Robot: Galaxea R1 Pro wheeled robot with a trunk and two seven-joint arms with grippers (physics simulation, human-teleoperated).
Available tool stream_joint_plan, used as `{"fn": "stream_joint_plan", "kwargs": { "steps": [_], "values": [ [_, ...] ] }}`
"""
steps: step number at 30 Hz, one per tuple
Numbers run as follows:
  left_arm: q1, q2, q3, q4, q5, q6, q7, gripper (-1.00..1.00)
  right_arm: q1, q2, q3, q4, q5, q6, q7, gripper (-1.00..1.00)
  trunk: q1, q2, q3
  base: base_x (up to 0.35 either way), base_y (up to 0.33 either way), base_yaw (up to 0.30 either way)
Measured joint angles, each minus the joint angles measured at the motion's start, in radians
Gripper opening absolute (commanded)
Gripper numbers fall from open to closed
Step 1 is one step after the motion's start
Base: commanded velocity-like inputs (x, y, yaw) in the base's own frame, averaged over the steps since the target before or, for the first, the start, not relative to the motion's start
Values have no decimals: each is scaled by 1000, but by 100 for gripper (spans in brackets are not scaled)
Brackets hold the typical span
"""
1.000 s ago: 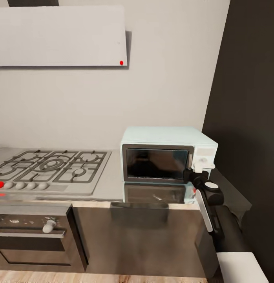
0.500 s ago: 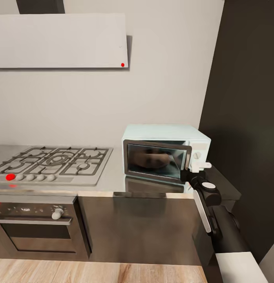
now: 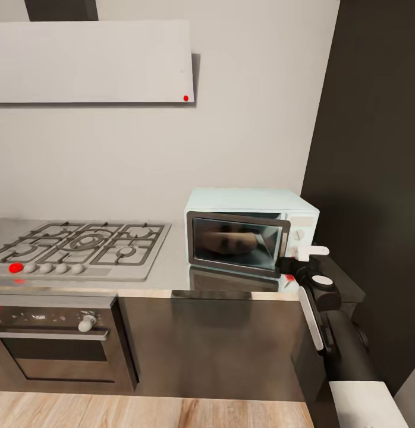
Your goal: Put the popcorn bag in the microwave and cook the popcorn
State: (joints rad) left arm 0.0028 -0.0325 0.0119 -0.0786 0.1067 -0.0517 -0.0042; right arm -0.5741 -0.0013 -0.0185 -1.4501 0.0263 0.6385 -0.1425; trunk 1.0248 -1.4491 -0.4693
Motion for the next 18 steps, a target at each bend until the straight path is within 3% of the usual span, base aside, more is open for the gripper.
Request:
{"fn": "stream_joint_plan", "kwargs": {
  "steps": [7,11,12,15,18],
  "values": [
    [0,0,0,0,1,0,0,100,0,0,1,0,4,4,15,100,0,0,0,0,0,0],
    [0,0,0,0,2,0,0,100,25,-3,1,-4,2,14,79,100,0,0,0,0,0,0],
    [0,0,0,0,2,1,0,100,47,-17,1,-5,4,14,133,100,0,0,0,0,0,0],
    [0,0,0,0,2,1,0,100,71,-73,3,-4,3,16,205,100,0,0,0,0,0,0],
    [0,0,0,0,2,0,0,100,76,-120,-1,2,-2,17,224,100,0,0,0,0,0,0]
  ]
}}
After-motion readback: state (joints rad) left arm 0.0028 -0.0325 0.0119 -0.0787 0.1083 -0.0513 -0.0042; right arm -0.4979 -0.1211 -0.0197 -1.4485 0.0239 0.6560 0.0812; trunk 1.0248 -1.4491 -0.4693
